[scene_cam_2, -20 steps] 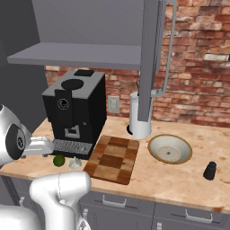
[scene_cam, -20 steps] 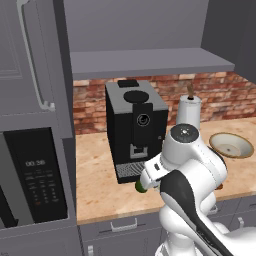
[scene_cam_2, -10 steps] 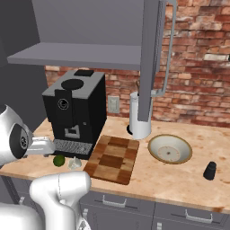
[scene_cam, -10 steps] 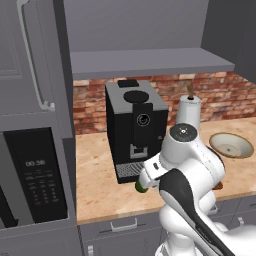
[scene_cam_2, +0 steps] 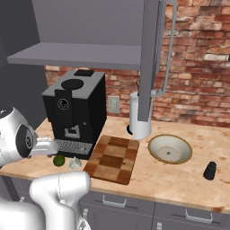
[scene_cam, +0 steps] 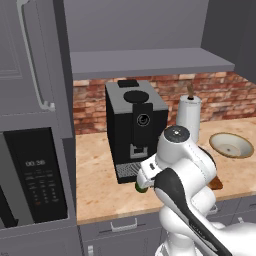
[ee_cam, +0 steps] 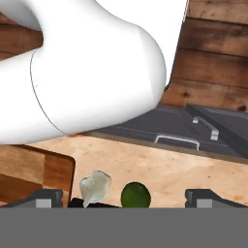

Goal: Open the cabinet. Place the bowl and condiment on the counter. Then place the lime and garlic on the cutting board.

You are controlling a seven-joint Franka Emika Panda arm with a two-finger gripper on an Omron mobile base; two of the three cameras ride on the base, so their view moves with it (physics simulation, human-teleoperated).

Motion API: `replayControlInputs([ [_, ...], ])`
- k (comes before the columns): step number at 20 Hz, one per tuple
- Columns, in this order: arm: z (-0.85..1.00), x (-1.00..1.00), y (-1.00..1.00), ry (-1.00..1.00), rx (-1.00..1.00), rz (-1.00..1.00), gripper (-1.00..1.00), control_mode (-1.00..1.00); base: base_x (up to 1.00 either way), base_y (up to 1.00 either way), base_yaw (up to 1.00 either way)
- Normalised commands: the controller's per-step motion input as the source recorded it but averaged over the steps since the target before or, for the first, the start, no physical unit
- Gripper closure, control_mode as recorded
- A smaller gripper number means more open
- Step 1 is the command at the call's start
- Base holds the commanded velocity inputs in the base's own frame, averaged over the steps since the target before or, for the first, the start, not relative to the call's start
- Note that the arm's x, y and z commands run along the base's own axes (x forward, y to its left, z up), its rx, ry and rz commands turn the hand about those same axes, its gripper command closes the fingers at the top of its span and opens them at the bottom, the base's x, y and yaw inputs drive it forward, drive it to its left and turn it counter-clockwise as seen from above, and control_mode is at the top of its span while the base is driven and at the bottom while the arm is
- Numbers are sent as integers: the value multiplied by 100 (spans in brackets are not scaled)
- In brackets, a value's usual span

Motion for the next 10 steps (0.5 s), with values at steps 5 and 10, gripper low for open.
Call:
replayControlInputs([
  [5,-17,13,0,2,0,0,-100,-100,0,0,0],
  [10,-17,12,0,5,0,0,-100,-100,0,0,0],
])
